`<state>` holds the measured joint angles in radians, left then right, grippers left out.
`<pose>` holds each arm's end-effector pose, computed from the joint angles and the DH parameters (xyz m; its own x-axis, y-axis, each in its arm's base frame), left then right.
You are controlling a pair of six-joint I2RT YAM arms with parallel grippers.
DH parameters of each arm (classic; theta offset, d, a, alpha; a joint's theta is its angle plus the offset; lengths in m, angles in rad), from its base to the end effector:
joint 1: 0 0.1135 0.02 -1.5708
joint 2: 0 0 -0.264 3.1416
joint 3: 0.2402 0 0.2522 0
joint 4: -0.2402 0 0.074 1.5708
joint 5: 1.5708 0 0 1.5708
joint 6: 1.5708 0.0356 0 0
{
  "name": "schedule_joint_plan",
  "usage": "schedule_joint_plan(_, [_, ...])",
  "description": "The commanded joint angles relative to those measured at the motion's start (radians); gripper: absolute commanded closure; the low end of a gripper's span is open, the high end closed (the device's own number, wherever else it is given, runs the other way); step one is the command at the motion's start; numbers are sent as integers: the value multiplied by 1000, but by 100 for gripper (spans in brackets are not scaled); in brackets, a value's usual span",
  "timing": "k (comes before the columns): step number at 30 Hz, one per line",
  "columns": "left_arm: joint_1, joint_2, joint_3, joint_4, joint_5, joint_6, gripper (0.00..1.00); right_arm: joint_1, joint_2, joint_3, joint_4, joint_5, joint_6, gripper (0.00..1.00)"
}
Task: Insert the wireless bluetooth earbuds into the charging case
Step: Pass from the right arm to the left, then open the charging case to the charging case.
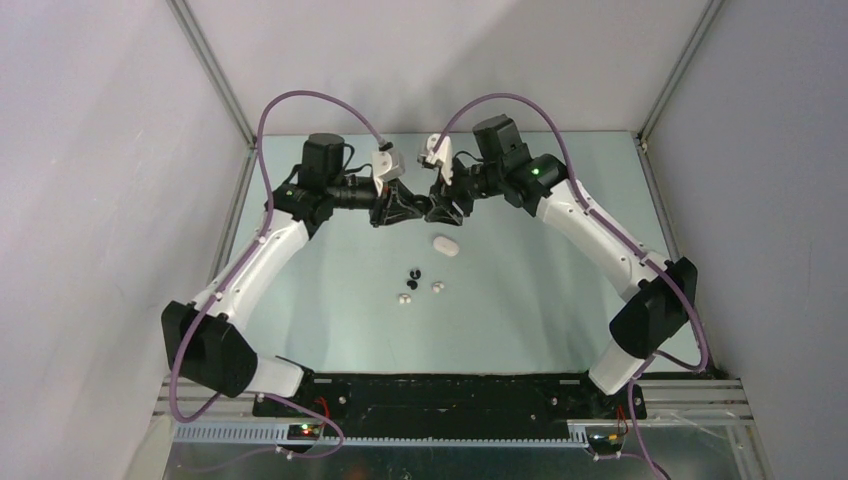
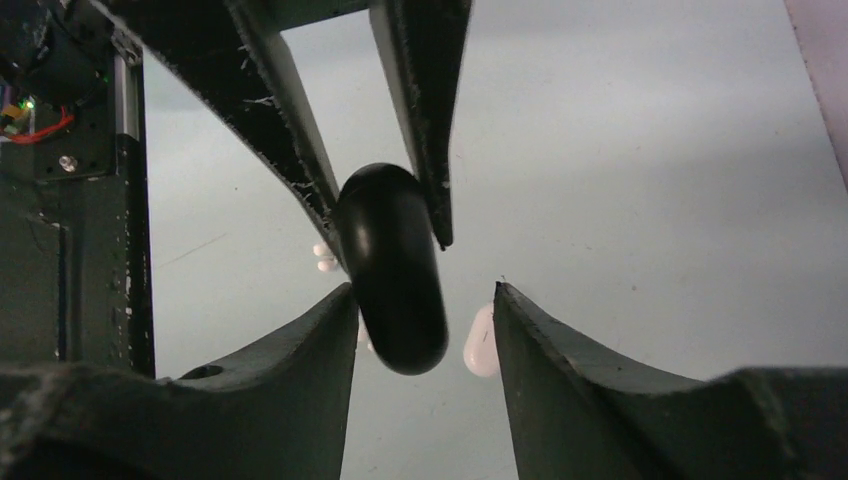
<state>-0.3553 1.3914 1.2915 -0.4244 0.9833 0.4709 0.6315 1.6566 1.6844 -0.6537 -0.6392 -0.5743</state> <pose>0.2745 -0.1334 0.3616 -0.0243 0.2772 -0.9605 0.9868 0.1607 0.0214 0.2853 0.2350 0.3832 0.0724 -0.4872 -0.8703 -0.9823 0.1164 -0.1469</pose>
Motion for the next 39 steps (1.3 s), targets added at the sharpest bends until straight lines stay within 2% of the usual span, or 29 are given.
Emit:
schedule_joint_plan(1, [10,4,43,18,59,-2,100,-39,6,73,58,-77,93,43])
schedule_joint_plan(9, [12,16,48,19,78,-3,100,-124,24,109,92,-107,167,43])
schedule_joint_plan(26, [16,26,57,19,82,-24,100,-138,34,104,153,-222,282,47])
schedule_joint_plan(39, [44,52,93,18,113,-83,100,-141,30,87,137,-232,260,59])
